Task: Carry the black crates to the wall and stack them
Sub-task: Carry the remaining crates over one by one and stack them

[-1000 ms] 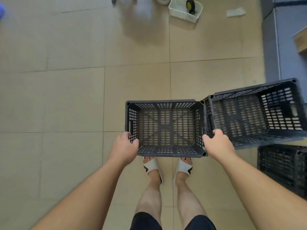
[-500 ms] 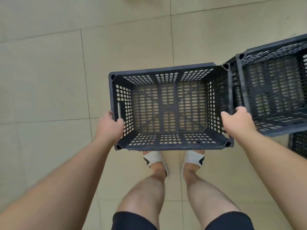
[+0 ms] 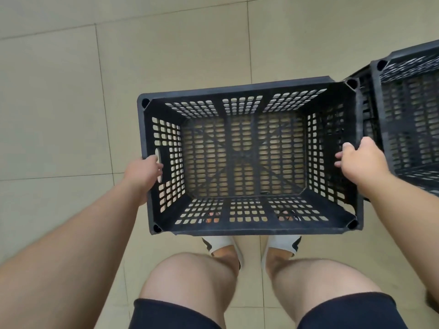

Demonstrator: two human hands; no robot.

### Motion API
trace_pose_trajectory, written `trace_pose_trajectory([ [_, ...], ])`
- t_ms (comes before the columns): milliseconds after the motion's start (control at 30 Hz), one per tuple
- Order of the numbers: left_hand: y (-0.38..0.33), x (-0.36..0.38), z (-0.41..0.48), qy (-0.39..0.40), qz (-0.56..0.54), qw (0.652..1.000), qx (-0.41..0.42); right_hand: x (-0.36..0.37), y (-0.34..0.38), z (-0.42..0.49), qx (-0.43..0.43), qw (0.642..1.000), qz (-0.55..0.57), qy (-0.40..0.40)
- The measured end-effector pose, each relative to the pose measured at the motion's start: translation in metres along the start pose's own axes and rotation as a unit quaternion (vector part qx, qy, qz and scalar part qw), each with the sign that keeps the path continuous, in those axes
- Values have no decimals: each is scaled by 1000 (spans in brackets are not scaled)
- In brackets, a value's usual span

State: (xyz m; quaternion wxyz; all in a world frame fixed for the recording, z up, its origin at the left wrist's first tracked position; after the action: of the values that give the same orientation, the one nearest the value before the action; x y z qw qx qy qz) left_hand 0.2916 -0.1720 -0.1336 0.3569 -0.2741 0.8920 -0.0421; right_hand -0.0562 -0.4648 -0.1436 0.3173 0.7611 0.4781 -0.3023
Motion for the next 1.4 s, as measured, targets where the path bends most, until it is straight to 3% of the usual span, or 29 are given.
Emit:
trace_pose_trajectory([
  [300, 0, -23, -25, -7, 8, 1000, 9, -24, -5, -11, 11, 1000, 21, -2],
  [567, -20, -125, -129, -12, 11, 1000, 23, -131, 20, -111, -15, 999, 44, 6],
  [967, -44, -272, -309, -47, 23, 996, 70, -310, 56, -270, -17, 998, -6, -52],
  [1400, -3, -354, -441, -120, -66, 989, 50, -401, 94, -370, -127, 991, -11, -29],
])
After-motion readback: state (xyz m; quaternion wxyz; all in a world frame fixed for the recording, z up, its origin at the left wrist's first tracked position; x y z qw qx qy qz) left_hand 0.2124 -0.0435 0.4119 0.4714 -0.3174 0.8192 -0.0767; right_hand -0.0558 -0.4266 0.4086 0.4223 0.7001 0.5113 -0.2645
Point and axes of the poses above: each hand's wrist, its own z-axis towards the middle knuckle, its own x-axis out of the palm, y = z × x, the point moved 3 cm from there along z, towards the middle knuckle, and after that the axes turned 3 degrees about -y, right-handed, at the moved point
